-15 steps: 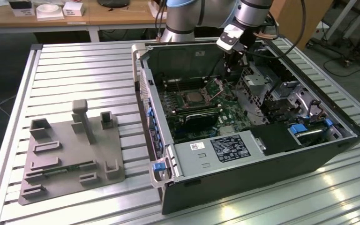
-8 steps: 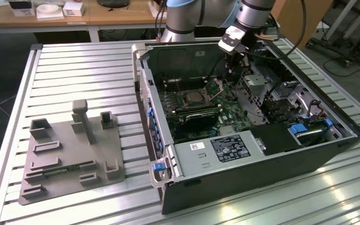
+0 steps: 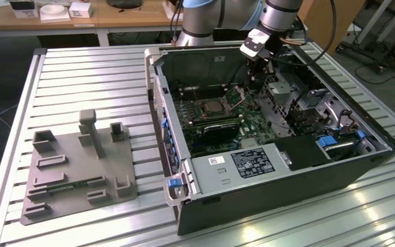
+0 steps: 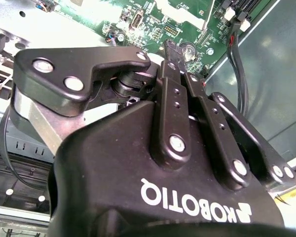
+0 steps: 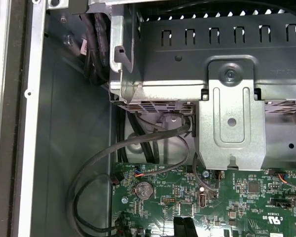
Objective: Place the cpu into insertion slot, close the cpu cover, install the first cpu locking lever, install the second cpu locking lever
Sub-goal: 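Close the cpu cover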
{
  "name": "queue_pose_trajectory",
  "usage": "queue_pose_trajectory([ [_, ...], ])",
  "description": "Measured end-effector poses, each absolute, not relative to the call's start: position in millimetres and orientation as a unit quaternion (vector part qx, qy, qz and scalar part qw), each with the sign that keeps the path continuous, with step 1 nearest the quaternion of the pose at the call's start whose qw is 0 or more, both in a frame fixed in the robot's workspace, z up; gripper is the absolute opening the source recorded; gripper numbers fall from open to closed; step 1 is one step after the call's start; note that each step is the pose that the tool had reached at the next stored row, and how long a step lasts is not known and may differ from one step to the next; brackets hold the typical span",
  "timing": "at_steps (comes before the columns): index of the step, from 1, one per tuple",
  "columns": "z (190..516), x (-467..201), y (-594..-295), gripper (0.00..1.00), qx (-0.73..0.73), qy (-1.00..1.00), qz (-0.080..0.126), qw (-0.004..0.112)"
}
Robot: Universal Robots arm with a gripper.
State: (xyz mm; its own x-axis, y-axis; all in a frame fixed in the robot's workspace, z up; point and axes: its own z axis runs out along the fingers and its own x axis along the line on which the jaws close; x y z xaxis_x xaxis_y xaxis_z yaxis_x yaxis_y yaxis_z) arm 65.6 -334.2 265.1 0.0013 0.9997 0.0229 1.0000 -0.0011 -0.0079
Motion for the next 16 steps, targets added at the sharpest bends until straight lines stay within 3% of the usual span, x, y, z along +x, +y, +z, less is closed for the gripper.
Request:
queue_pose_trajectory([
  [16, 255.4, 65.8, -340.2, 0.10, -0.705, -0.709, -0.005, 0.011],
])
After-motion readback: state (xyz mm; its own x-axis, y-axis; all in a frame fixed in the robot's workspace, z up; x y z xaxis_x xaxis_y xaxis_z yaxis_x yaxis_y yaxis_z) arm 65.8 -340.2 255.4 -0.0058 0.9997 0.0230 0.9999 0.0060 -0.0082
